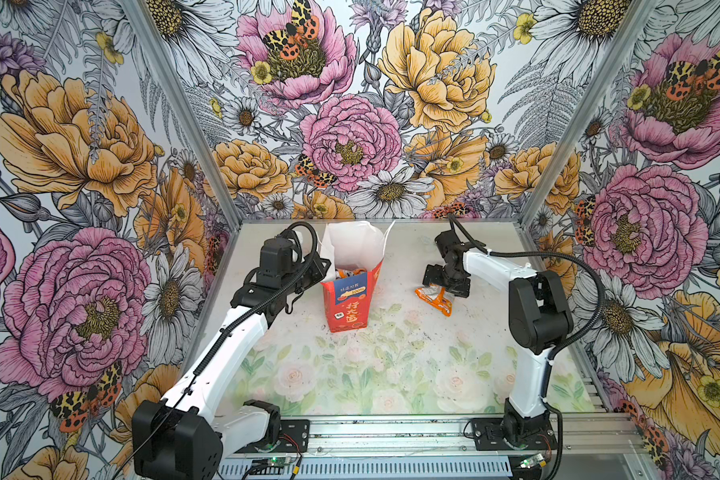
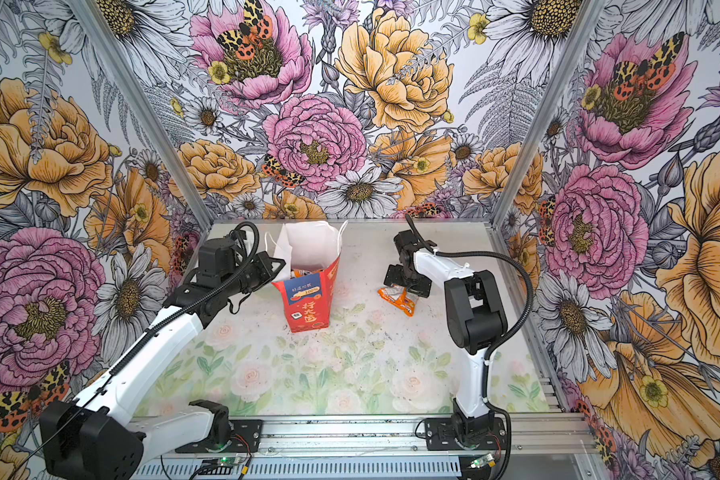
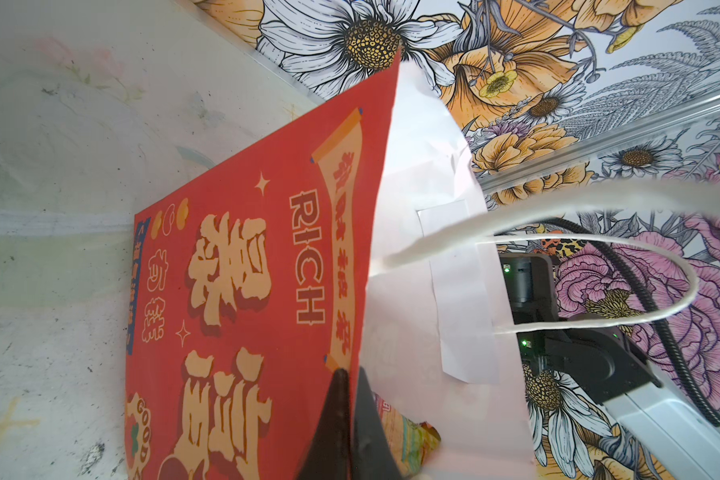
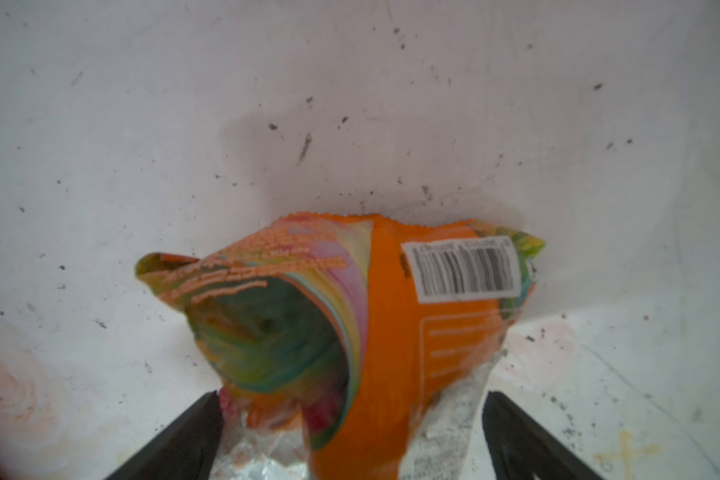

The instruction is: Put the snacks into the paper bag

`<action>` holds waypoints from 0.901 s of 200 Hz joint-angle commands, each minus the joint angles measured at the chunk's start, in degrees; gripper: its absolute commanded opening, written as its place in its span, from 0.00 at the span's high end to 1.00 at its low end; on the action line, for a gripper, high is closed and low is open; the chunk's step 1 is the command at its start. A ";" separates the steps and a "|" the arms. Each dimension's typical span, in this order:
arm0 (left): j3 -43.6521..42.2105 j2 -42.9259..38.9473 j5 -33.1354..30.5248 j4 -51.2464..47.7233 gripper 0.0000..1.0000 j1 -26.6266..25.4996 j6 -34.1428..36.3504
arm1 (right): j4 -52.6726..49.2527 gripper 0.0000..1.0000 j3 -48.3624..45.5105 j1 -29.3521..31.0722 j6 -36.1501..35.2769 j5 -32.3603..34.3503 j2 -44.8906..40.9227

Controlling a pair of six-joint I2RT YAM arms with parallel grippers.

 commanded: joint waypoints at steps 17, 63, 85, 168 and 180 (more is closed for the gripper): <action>0.07 -2.13 1.97 5.12 1.00 0.59 -0.03 | 0.51 0.00 1.89 0.20 -0.27 1.16 2.94; -0.01 -2.23 1.91 5.12 1.00 0.53 -0.03 | 0.44 0.01 2.30 0.18 -0.48 1.98 5.08; 0.02 -2.26 1.97 5.10 1.00 0.70 -0.03 | 0.59 0.06 2.34 0.24 -0.74 2.31 5.81; 0.14 -2.32 2.24 5.12 1.00 0.70 -0.03 | 0.64 0.40 2.16 0.25 -2.31 1.82 6.83; 0.09 -2.38 2.23 5.12 1.00 0.76 -0.07 | 0.72 0.47 2.08 0.20 -2.60 1.81 6.05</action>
